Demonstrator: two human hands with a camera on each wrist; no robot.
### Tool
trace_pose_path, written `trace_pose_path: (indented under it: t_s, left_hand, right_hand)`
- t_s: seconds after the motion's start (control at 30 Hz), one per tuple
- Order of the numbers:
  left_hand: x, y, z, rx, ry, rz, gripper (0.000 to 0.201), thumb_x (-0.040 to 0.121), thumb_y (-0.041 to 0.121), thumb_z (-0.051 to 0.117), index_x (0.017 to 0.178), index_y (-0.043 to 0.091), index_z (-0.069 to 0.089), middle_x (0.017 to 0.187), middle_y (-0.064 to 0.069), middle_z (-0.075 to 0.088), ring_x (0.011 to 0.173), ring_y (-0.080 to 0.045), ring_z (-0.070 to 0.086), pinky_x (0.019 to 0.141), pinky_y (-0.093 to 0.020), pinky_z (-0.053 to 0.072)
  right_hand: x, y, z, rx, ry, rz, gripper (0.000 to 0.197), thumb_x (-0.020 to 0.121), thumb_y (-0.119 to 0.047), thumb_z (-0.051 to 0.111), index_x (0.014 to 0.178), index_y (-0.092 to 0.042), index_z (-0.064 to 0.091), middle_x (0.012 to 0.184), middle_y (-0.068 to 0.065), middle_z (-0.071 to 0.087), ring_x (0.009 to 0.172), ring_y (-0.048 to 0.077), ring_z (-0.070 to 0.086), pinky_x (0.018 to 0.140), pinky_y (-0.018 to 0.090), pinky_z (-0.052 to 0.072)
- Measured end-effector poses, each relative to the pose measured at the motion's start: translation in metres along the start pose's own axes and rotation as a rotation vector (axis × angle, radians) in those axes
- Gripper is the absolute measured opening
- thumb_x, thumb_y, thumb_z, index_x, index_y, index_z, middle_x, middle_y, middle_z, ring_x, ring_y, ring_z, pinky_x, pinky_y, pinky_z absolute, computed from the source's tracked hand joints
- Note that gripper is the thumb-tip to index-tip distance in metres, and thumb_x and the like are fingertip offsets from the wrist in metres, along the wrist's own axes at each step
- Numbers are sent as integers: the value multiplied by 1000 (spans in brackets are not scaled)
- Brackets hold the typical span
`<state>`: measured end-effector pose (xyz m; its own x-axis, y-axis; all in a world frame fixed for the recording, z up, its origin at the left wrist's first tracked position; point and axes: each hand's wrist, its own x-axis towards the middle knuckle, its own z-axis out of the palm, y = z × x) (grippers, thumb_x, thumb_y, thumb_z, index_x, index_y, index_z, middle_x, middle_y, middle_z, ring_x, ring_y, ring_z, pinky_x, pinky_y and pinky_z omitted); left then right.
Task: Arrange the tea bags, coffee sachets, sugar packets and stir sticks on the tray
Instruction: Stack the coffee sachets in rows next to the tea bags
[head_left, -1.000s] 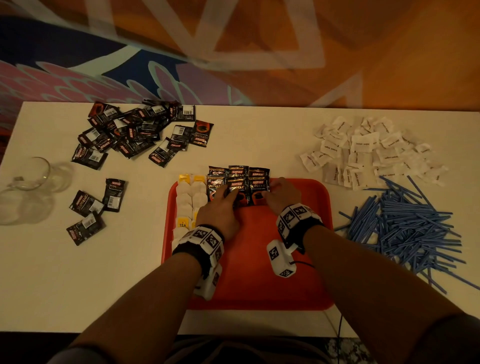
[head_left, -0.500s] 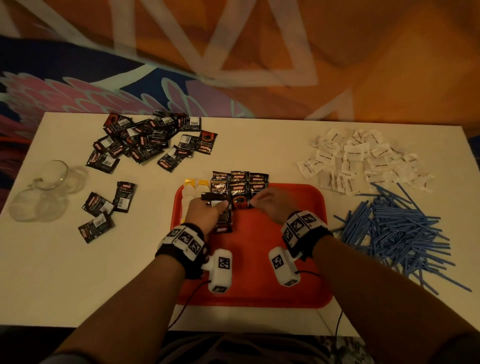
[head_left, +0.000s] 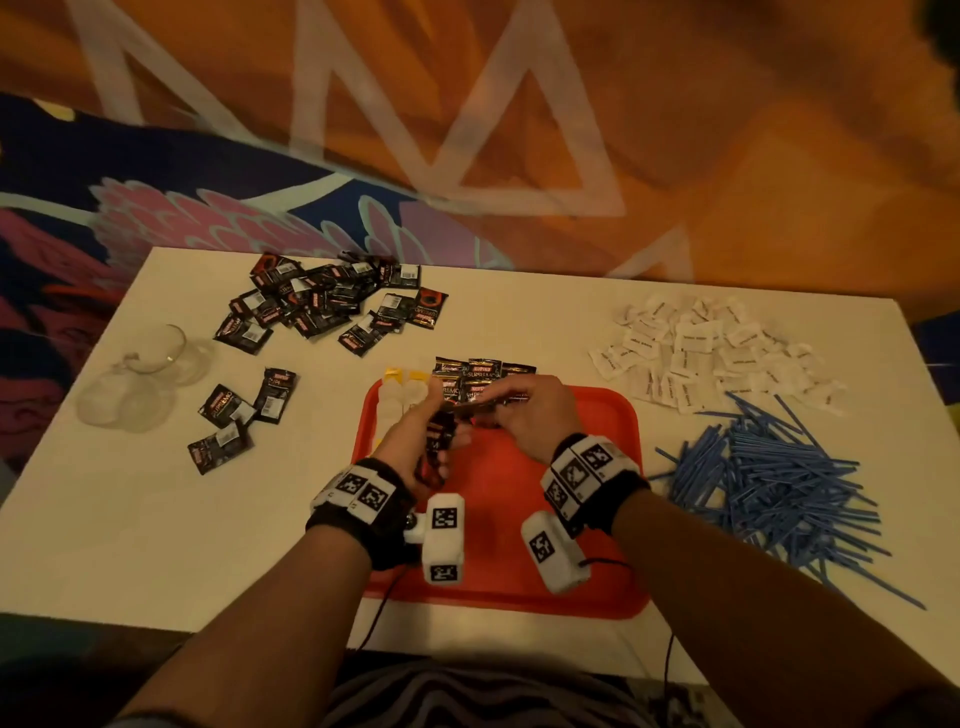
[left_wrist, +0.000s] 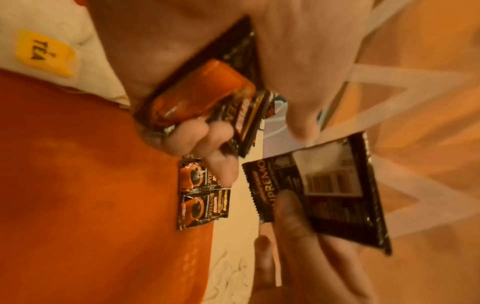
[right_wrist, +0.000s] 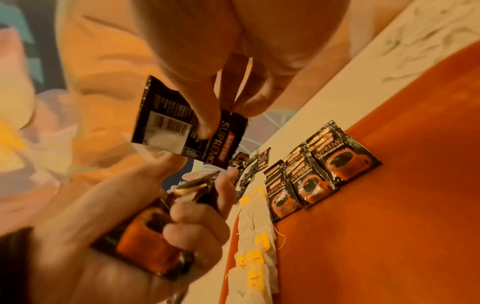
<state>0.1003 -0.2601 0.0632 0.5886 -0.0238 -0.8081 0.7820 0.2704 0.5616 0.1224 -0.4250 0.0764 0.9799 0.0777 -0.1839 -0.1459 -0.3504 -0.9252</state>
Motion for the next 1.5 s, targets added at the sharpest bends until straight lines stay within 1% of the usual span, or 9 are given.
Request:
trace_pose_path:
  t_s: [0.1, 0.2, 0.33, 0.43, 0.67, 0.9, 1.07, 1.17, 1.5]
  left_hand:
    - [-7, 0, 1, -52, 19, 29, 32, 86, 37, 72, 102, 10, 68, 71, -6, 69, 49, -17, 57, 46, -24, 41]
    - [-15, 0, 4, -139, 90, 164, 19, 87, 20, 74, 104, 12, 70, 93, -14, 76, 82, -31, 73, 73, -44, 59]
    - [-20, -3, 4, -164, 81, 291, 26, 86, 14, 74, 110, 7, 69, 100, -18, 75, 95, -35, 72, 90, -50, 55]
    - [-25, -4, 5, -97, 54, 383, 17, 87, 10, 73, 104, 11, 71, 102, -17, 74, 92, -31, 72, 79, -43, 57]
    - [-24, -4, 8, 39, 95, 449, 15, 86, -1, 70, 93, 12, 69, 89, -11, 72, 85, -29, 69, 76, -39, 55]
    - [-11, -8, -3, 114, 214, 524, 15, 86, 8, 74, 84, 23, 73, 87, -6, 74, 78, -23, 69, 72, -36, 54]
    - [5, -4, -20, 176, 282, 473, 6, 78, 30, 79, 80, 25, 76, 80, 0, 75, 76, -21, 70, 75, -40, 53]
    - [16, 4, -36, 97, 348, 351, 43, 67, 47, 78, 94, 14, 73, 79, -4, 73, 75, -26, 67, 71, -39, 56]
    - [34, 19, -98, 18, 285, 167, 20, 90, 29, 71, 89, 9, 72, 74, -6, 68, 64, -21, 60, 66, -35, 50]
  right_hand:
    - [-11, -3, -2, -116, -64, -139, 39, 76, 11, 63, 80, -25, 76, 104, -10, 63, 99, 7, 60, 77, 10, 46]
    - [-14, 2, -5, -60, -44, -54, 39, 79, 11, 57, 91, -25, 69, 108, -10, 61, 99, 6, 57, 87, 23, 51]
    - [-19, 3, -3, 37, -146, 116, 19, 82, -16, 75, 93, -27, 64, 94, 3, 71, 84, 16, 67, 77, 34, 54]
    - [-21, 5, -2, -111, -164, 65, 11, 80, -21, 77, 77, -27, 68, 83, 1, 71, 78, 14, 66, 68, 27, 50]
    - [-17, 6, -2, -212, -181, 71, 17, 78, -16, 80, 94, -17, 77, 81, -6, 71, 70, 1, 62, 59, 7, 41]
    - [-18, 23, 7, -115, -234, 189, 19, 80, -11, 78, 98, -6, 72, 79, 7, 73, 57, 2, 65, 60, 20, 52]
    - [-10, 33, 19, -273, -242, 194, 22, 84, -24, 75, 103, -12, 75, 99, 1, 73, 79, 4, 59, 61, 9, 38]
    - [1, 38, 29, -319, -191, 302, 27, 85, -29, 72, 108, -15, 74, 105, -3, 69, 88, 5, 56, 61, 12, 36]
    - [44, 55, 69, -361, -55, 556, 14, 87, -20, 71, 98, -17, 63, 96, -3, 59, 64, -1, 45, 40, 10, 32]
